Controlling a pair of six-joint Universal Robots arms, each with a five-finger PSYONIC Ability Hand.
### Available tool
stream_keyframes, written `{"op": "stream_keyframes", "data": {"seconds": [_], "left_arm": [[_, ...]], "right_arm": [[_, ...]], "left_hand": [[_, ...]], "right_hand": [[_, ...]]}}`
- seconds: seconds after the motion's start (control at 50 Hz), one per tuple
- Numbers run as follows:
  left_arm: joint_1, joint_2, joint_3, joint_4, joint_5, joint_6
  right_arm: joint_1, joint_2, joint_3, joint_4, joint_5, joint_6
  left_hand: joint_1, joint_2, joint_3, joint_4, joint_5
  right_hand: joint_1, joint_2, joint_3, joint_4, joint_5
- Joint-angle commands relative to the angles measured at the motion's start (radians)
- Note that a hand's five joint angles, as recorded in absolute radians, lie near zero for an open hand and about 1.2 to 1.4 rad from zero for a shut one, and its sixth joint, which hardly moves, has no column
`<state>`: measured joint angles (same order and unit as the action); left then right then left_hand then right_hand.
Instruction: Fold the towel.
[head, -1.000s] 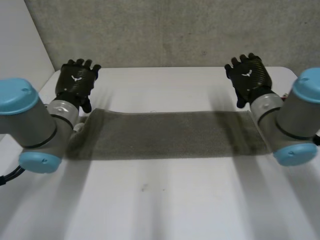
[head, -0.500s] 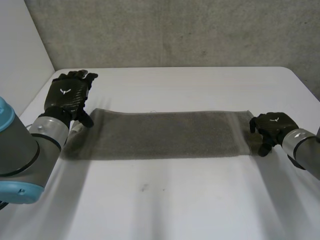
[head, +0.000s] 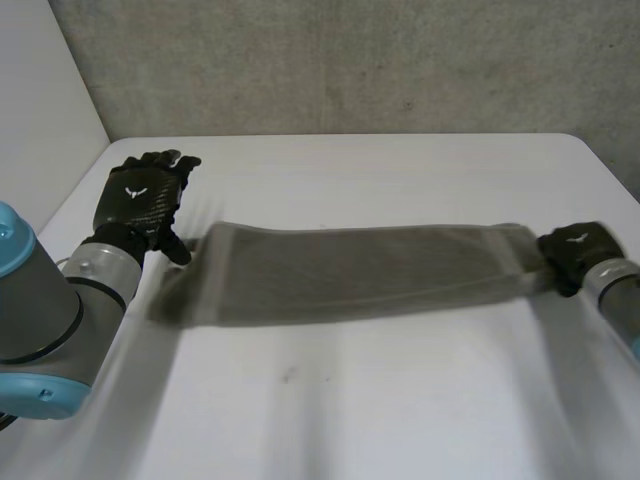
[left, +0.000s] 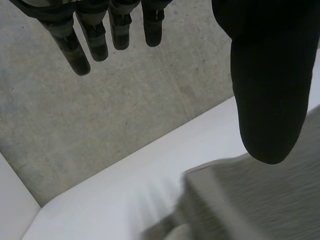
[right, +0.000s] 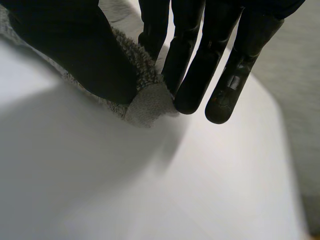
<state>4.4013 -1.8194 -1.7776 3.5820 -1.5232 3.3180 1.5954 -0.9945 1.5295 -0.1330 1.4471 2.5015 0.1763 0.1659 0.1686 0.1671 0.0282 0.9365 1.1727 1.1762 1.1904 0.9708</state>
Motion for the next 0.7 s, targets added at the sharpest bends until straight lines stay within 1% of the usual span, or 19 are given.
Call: {"op": "stream_keyframes", "data": {"seconds": [0.02, 0.04, 0.08, 0.2, 0.24, 0.26, 0.3, 0.34, 0.36, 0.38, 0.4, 0.42, 0.46, 0.48, 0.52, 0.54, 0.58, 0.62, 0.7], "left_arm": [[0.004, 0.022, -0.002, 0.0, 0.0, 0.0], [0.006, 0.026, -0.003, -0.002, 0.0, 0.0], [0.007, 0.031, -0.006, -0.002, 0.0, 0.0], [0.01, 0.04, -0.014, -0.002, 0.001, 0.0], [0.01, 0.04, -0.014, -0.002, 0.001, 0.0], [0.01, 0.04, -0.014, -0.002, 0.0, 0.0], [0.01, 0.04, -0.014, -0.002, 0.0, 0.0], [0.009, 0.04, -0.016, 0.0, 0.0, 0.0], [0.007, 0.04, -0.016, -0.002, 0.0, 0.0], [0.006, 0.04, -0.016, 0.0, 0.0, 0.0], [0.006, 0.04, -0.016, 0.0, 0.0, 0.0], [0.006, 0.04, -0.017, 0.0, 0.0, 0.0], [0.004, 0.04, -0.019, -0.002, 0.0, 0.0], [0.004, 0.04, -0.022, 0.0, 0.0, 0.0], [0.003, 0.04, -0.022, 0.0, 0.0, 0.0], [0.003, 0.04, -0.023, 0.0, 0.0, 0.0], [0.003, 0.04, -0.023, 0.0, 0.0, 0.0], [0.003, 0.04, -0.023, 0.0, 0.0, 0.0], [0.001, 0.037, -0.02, 0.0, 0.0, 0.0]], "right_arm": [[-0.081, -0.05, -0.006, -0.054, 0.209, -0.316], [-0.081, -0.05, -0.006, -0.054, 0.21, -0.317], [-0.091, -0.064, -0.018, -0.075, 0.248, -0.407], [-0.072, -0.084, -0.042, -0.14, 0.245, -0.406], [0.025, -0.13, -0.045, -0.198, 0.214, -0.357], [0.026, -0.13, -0.045, -0.198, 0.214, -0.357], [0.154, -0.171, -0.04, -0.25, 0.143, -0.278], [0.214, -0.177, -0.039, -0.269, 0.101, -0.244], [0.215, -0.177, -0.039, -0.269, 0.101, -0.244], [0.265, -0.18, -0.039, -0.278, 0.057, -0.219], [0.325, -0.171, -0.039, -0.283, 0.014, -0.198], [0.325, -0.171, -0.039, -0.283, 0.013, -0.198], [0.456, -0.126, -0.048, -0.286, -0.062, -0.179], [0.457, -0.125, -0.048, -0.286, -0.062, -0.179], [0.59, -0.047, -0.075, -0.296, -0.115, -0.188], [0.59, -0.047, -0.075, -0.296, -0.116, -0.188], [0.676, 0.02, -0.104, -0.303, -0.132, -0.181], [0.714, 0.063, -0.12, -0.304, -0.132, -0.17], [0.762, 0.134, -0.147, -0.304, -0.131, -0.171]], "left_hand": [[-0.002, 0.009, 0.006, 0.007, -0.028], [-0.002, 0.009, 0.006, 0.007, -0.028], [-0.002, 0.009, 0.006, 0.007, -0.028], [-0.002, 0.009, 0.006, 0.007, -0.028], [-0.002, 0.009, 0.006, 0.007, -0.028], [-0.002, 0.009, 0.006, 0.007, -0.028], [-0.002, 0.009, 0.006, 0.007, -0.028], [-0.002, 0.009, 0.006, 0.007, -0.028], [-0.002, 0.009, 0.006, 0.007, -0.028], [-0.002, 0.009, 0.006, 0.007, -0.028], [-0.002, 0.009, 0.006, 0.007, -0.028], [-0.002, 0.009, 0.006, 0.007, -0.028], [-0.002, 0.009, 0.006, 0.007, -0.028], [-0.002, 0.009, 0.006, 0.007, -0.028], [-0.002, 0.009, 0.006, 0.007, -0.028], [-0.002, 0.009, 0.006, 0.007, -0.028], [-0.002, 0.009, 0.006, 0.007, -0.028], [-0.002, 0.009, 0.006, 0.007, -0.028], [-0.002, 0.009, 0.006, 0.007, -0.028]], "right_hand": [[0.46, 0.224, 0.22, 0.206, 0.251], [0.46, 0.224, 0.22, 0.206, 0.251], [0.46, 0.224, 0.22, 0.206, 0.251], [0.46, 0.224, 0.22, 0.206, 0.251], [0.46, 0.224, 0.22, 0.206, 0.251], [0.46, 0.224, 0.22, 0.206, 0.251], [0.46, 0.224, 0.22, 0.206, 0.251], [0.46, 0.224, 0.22, 0.206, 0.251], [0.46, 0.224, 0.22, 0.206, 0.251], [0.46, 0.224, 0.22, 0.206, 0.251], [0.46, 0.224, 0.22, 0.206, 0.251], [0.46, 0.224, 0.22, 0.206, 0.251], [0.46, 0.224, 0.22, 0.206, 0.251], [0.46, 0.224, 0.22, 0.206, 0.251], [0.46, 0.224, 0.22, 0.206, 0.251], [0.46, 0.224, 0.22, 0.206, 0.251], [0.46, 0.224, 0.22, 0.206, 0.251], [0.46, 0.224, 0.22, 0.206, 0.251], [0.46, 0.224, 0.22, 0.206, 0.251]]}}
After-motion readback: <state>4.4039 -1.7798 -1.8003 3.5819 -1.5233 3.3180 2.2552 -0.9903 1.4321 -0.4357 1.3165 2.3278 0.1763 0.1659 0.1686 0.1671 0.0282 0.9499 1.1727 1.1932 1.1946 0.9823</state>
